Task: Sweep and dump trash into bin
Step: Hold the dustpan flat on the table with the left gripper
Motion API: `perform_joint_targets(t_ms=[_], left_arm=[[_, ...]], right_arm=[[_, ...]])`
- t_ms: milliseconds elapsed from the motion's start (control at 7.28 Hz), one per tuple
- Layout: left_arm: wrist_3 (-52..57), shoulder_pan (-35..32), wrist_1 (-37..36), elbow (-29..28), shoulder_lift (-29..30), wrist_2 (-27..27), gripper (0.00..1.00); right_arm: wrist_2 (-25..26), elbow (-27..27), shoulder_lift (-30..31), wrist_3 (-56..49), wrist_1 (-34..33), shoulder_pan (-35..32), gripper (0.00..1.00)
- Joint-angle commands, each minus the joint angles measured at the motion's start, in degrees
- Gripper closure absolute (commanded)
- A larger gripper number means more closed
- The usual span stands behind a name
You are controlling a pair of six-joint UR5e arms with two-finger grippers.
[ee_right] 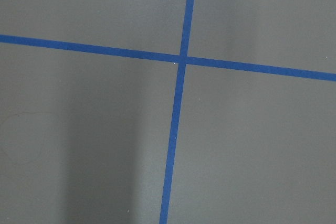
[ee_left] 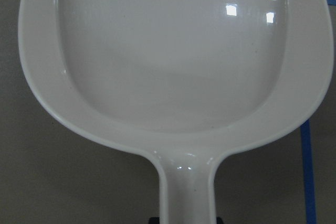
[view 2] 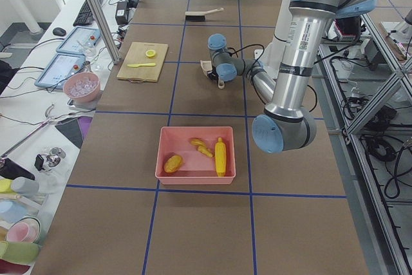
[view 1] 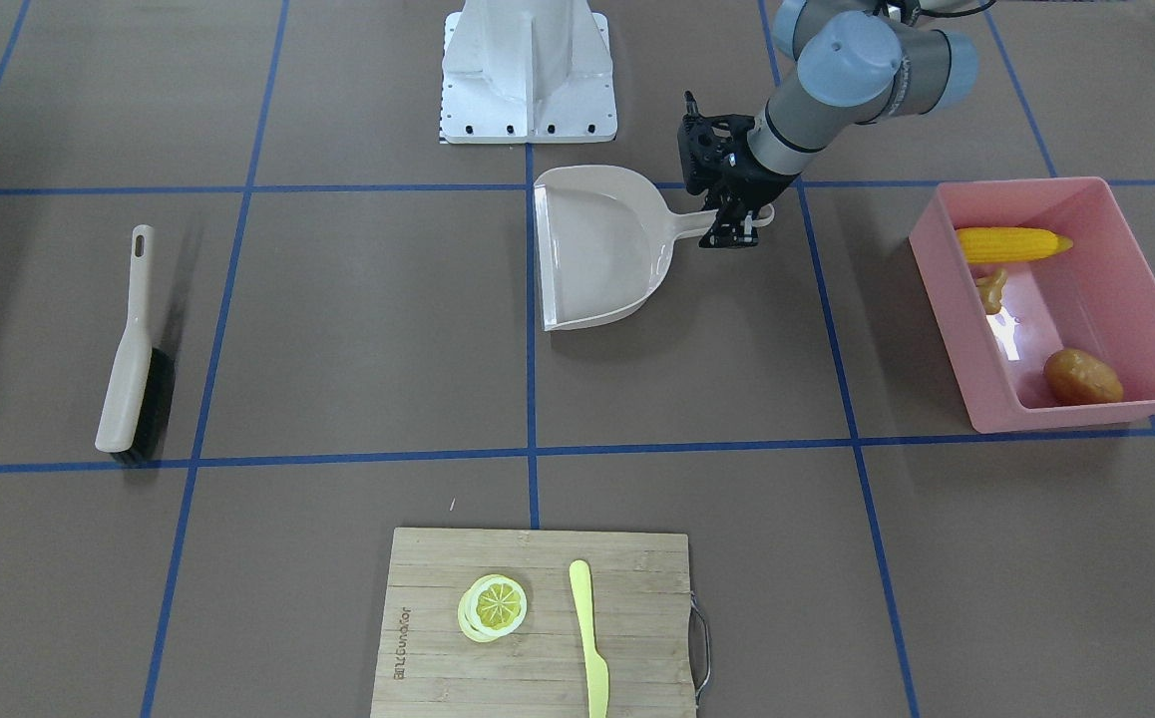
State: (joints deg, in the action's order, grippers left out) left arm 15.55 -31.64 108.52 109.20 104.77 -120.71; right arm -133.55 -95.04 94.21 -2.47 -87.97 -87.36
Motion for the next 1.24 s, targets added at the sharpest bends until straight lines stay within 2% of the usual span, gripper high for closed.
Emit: perform_joint_targets(t_ms=[0,275,412,550,825,962,1100], left_arm=[[0.10,0.00,0.29,-0.12,-0.01,0.03,0.92],[0.45,0.00,2.30,-0.56,-0.36,0.03,0.74],[0.45,0.00,2.31,-0.65,-0.36,0.03,0.71],[0.36,0.00,2.31,-0.65,-0.36,0.03,0.57],[0.28,0.00,2.57,-0.39,-0.36,-0.06,0.49],[0.28,0.00,2.57,-0.47,-0.27,-0.06,0.49],[0.36,0.00,2.57,-0.30,-0.36,-0.06,0.21]], right_arm=[[-0.04,0.21,0.00,0.00,0.00,0.00,0.00],[-0.04,0.21,0.00,0.00,0.00,0.00,0.00],[-0.04,0.21,0.00,0.00,0.00,0.00,0.00],[-0.04,0.21,0.00,0.00,0.00,0.00,0.00],[-0.04,0.21,0.00,0.09,0.00,0.00,0.00],[-0.04,0.21,0.00,0.01,0.00,0.00,0.00],[0.05,0.21,0.00,0.00,0.00,0.00,0.00]])
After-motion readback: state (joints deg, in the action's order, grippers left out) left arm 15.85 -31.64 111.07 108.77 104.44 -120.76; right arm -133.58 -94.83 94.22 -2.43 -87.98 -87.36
